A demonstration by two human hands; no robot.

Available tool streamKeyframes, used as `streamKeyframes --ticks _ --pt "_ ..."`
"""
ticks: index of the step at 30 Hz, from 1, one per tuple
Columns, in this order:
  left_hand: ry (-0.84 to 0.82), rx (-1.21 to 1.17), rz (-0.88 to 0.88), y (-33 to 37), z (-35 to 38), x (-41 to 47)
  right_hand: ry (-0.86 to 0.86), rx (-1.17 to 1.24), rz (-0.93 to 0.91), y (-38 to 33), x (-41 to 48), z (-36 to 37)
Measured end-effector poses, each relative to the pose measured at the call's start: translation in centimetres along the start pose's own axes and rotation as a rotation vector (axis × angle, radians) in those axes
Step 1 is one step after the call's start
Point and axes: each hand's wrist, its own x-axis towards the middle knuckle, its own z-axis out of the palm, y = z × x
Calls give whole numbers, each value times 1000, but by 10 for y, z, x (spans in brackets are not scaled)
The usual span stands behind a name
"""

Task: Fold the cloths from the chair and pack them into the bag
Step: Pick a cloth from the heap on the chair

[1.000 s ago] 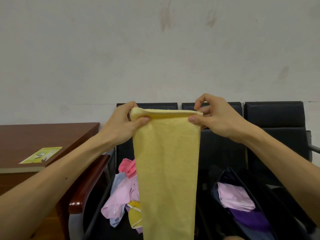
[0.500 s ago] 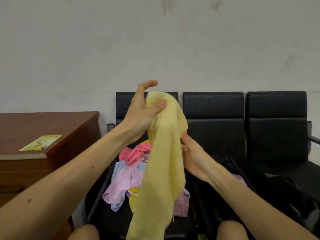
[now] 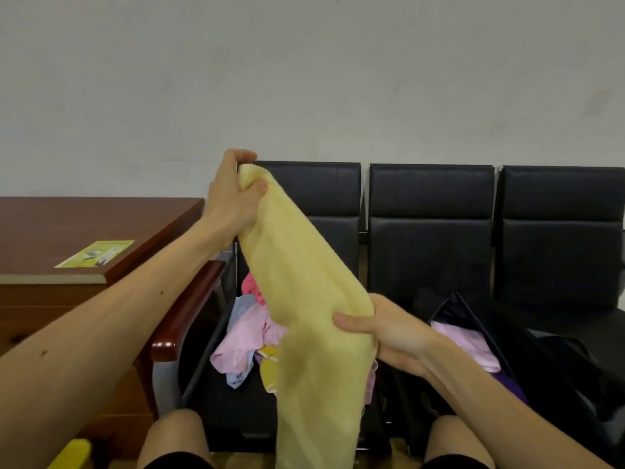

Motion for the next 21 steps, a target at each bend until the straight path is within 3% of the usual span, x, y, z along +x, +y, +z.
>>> streamKeyframes --ticks 2,5,8,11,14,17,21 --pt "-44 183 -87 -25 0 1 -16 159 -75 -22 -2 6" --pt "-297 300 -262 -69 13 -17 44 283 -145 -50 0 16" --pt "-461 73 -425 -81 23 -39 63 333 -169 -64 3 24" --pt "-449 -85 -567 -73 31 -61 78 320 -182 -69 2 25" --pt "-487 -116 -699 -80 39 -85 91 294 -206 -72 0 23" --pt "-693 -70 -708 -81 44 -107 139 295 -220 -75 -1 20" --pt "-805 -469 -819 -55 43 -124 187 316 -224 -79 0 17"
